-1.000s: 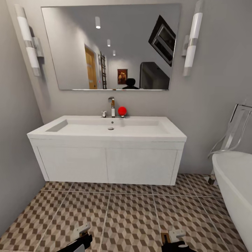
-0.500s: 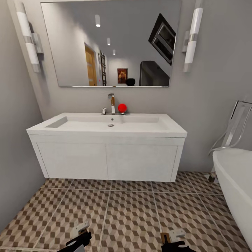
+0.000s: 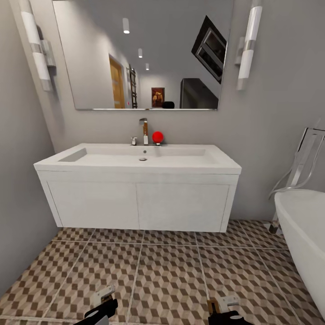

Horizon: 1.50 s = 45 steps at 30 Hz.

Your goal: Take the four mousetraps from the cabinet in the bathroom and place them on the bathroom floor. Make sure all four end up on the same floor surface, and ensure that at least two of them are either under or directly next to the same bathroom sink.

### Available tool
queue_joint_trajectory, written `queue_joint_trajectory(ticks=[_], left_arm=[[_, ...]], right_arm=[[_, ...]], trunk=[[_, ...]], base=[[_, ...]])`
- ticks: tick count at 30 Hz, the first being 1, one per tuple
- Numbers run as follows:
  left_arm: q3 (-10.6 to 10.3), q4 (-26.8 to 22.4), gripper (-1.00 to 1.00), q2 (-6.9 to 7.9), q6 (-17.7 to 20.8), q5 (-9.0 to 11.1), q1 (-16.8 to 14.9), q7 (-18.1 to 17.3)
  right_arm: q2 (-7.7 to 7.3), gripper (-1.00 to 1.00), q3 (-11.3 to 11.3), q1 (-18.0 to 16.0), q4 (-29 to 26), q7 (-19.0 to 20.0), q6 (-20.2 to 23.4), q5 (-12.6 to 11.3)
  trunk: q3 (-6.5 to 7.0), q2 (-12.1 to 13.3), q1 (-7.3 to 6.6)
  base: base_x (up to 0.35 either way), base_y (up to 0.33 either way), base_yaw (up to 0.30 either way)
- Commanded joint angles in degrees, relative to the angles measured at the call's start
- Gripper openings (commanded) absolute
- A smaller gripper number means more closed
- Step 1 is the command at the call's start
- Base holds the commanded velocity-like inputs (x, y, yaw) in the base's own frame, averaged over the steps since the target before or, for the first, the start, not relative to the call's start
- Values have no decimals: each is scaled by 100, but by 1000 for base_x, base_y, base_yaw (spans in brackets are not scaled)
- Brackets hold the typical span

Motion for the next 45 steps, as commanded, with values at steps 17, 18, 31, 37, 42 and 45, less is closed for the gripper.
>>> queue_joint_trajectory(ticks=[17, 18, 31, 37, 42, 45], left_arm=[[-55, -6, -100, 27, -12, 22, -2, 40], [-55, -6, -100, 28, -14, 20, -2, 40], [-55, -6, -100, 22, -5, 24, -2, 39], [-55, -6, -100, 6, 7, 18, -2, 4], [-61, -20, -100, -12, 14, 11, -2, -8], [-60, -29, -100, -14, 20, 9, -2, -35]], right_arm=[[1, -100, 12, -8, 17, -23, -9, 33], [1, -100, 12, -8, 17, -22, -9, 33], [-4, -100, 12, -8, 17, -24, -10, 33], [-1, -100, 12, -8, 17, -21, -10, 33], [-4, -100, 12, -8, 17, -21, -6, 33], [-4, -100, 12, -8, 17, -21, -4, 36]], trunk=[[-6, -3, -1], [-6, -3, -1], [-6, -3, -1], [-6, -3, -1], [-6, -3, -1], [-42, -83, 43]], base=[[162, 0, 0], [316, 0, 0], [259, 0, 0], [16, 0, 0], [1, 0, 0], [0, 0, 0]])
